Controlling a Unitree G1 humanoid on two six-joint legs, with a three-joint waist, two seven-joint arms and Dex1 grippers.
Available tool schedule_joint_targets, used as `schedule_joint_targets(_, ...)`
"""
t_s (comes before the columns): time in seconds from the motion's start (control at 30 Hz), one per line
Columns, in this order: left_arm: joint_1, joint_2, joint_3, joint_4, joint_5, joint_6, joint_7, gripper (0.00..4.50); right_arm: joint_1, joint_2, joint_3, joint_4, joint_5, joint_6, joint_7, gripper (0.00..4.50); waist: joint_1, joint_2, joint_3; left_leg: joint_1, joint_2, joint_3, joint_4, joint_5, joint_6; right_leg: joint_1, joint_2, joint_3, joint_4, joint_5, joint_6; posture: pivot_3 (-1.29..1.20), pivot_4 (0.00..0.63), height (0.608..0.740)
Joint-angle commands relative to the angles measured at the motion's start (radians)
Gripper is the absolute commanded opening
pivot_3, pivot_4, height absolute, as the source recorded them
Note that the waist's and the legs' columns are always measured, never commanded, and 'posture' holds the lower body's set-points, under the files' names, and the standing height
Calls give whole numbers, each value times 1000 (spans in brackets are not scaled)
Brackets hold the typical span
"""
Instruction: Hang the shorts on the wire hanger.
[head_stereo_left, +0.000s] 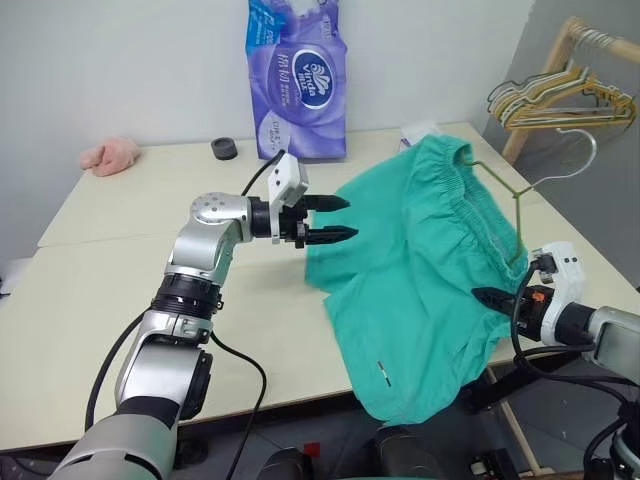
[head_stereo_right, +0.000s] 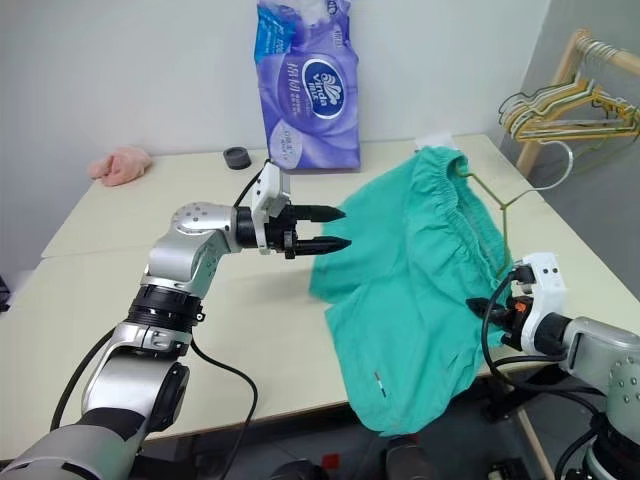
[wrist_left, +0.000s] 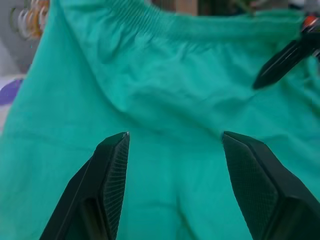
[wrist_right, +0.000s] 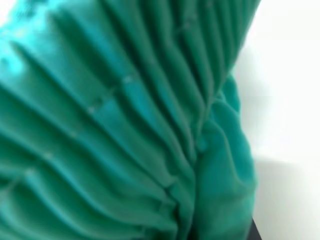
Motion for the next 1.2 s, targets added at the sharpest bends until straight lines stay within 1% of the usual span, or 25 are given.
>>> schedule_joint_targets(0.03,-18,-46,-44,-149,-27,64,33,3087,-66,84,-149,-57,135,8,-285,0,-8,5,5,0,0,0,0,0,0,0,0,0,0,0,0,-347,137,740)
schedule_joint_targets(0.1,-22,-72,-63,-186,-24,70,48,3087,-105,112,-209,-43,220,8,-453,0,-20,12,10,0,-1,1,0,0,0,1,0,2,-1,0,1,-354,145,740)
schedule_joint_targets(0.2,-28,-120,-85,-225,-30,87,76,3087,-130,89,-276,-13,353,8,-674,0,-37,16,20,0,-1,2,0,0,1,1,0,2,0,-1,2,-386,167,740)
schedule_joint_targets(0.3,-47,-181,-104,-251,-50,111,94,3087,-153,35,-324,43,533,8,-902,0,-53,20,36,0,-1,2,0,0,1,1,2,3,0,-2,2,-401,176,740)
schedule_joint_targets(0.37,-51,-205,-117,-268,-60,112,85,3087,1,-150,-203,116,976,-270,-1219,0,-60,24,45,-1,-1,4,0,0,1,1,4,5,-1,-2,3,-410,180,740)
schedule_joint_targets(0.4,-52,-214,-123,-273,-60,108,82,3087,69,-227,-144,128,1136,-395,-1332,0,-69,24,52,-1,-2,4,0,0,2,2,6,5,-1,-3,4,-414,181,740)
schedule_joint_targets(0.43,-53,-222,-128,-277,-62,105,82,3087,123,-277,-96,119,1224,-493,-1393,0,-78,20,59,-1,-3,7,-1,-2,4,2,6,7,-1,-4,5,-416,181,740)
schedule_joint_targets(0.5,-58,-237,-131,-278,-66,105,84,3087,187,-322,-34,75,1254,-627,-1438,0,-100,12,66,2,-2,10,-3,-2,5,6,9,9,-2,-5,5,-416,181,740)
schedule_joint_targets(0.53,-62,-243,-132,-276,-64,104,88,3087,213,-344,-12,58,1254,-677,-1449,0,-106,10,68,2,0,11,-3,-2,5,7,10,10,-3,-8,9,-416,181,740)
schedule_joint_targets(0.57,-65,-247,-134,-273,-62,103,90,3087,234,-365,6,44,1254,-722,-1457,0,-115,10,69,2,1,11,-3,-2,5,6,12,10,-3,-8,10,-416,181,740)
schedule_joint_targets(0.67,-102,-302,-145,-240,-42,68,122,3087,219,-458,-21,136,1254,-763,-1499,0,-129,9,73,2,0,15,-2,-2,5,6,11,11,-5,-9,11,-417,178,740)
schedule_joint_targets(0.73,-122,-338,-150,-229,-31,42,144,3087,177,-527,-20,207,1254,-750,-1485,0,-128,7,74,1,-1,17,-2,-3,6,7,10,12,-8,-8,12,-417,180,740)
schedule_joint_targets(0.83,-135,-362,-157,-219,-24,22,158,3087,120,-582,-10,281,1254,-728,-1469,0,-129,6,76,2,0,17,-2,-4,8,12,10,12,-17,-7,15,-411,183,740)
schedule_joint_targets(0.93,-155,-392,-167,-200,-17,11,178,3087,63,-657,-15,392,1254,-686,-1458,0,-126,6,80,3,-1,17,-2,-5,9,14,10,12,-20,-7,15,-406,187,740)
schedule_joint_targets(1.07,-182,-424,-175,-167,-7,-3,192,3087,30,-703,-32,527,1254,-637,-1450,0,-121,4,82,4,-1,17,-2,-6,11,16,10,14,-23,-7,15,-398,191,740)
schedule_joint_targets(1.2,-229,-469,-179,-105,9,-31,215,3087,34,-772,-43,647,1254,-590,-1414,0,-107,5,86,4,-1,20,-2,-7,14,16,10,20,-25,-7,15,-392,192,740)
